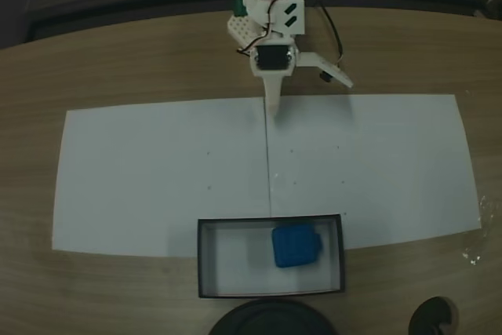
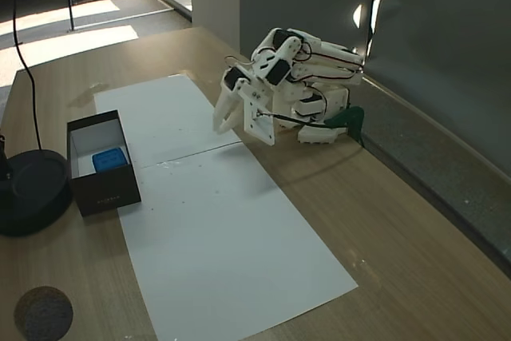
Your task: Grab a blue square and put it in the box.
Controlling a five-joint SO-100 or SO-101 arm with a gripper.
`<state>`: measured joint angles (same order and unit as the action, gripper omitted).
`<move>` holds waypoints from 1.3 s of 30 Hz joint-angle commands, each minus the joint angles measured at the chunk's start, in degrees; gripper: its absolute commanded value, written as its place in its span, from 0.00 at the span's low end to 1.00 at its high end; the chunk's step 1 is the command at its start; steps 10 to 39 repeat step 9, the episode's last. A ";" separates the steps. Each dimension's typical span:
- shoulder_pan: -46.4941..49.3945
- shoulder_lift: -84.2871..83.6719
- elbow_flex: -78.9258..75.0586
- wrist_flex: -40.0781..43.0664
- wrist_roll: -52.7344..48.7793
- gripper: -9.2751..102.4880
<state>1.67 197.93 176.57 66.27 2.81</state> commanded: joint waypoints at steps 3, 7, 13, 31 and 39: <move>-0.70 1.05 -4.66 7.91 0.09 0.08; -0.70 1.05 -4.66 7.73 0.18 0.08; -0.70 1.05 -4.66 7.73 0.18 0.08; -0.70 1.05 -4.66 7.73 0.18 0.08; -0.70 1.05 -4.66 7.73 0.18 0.08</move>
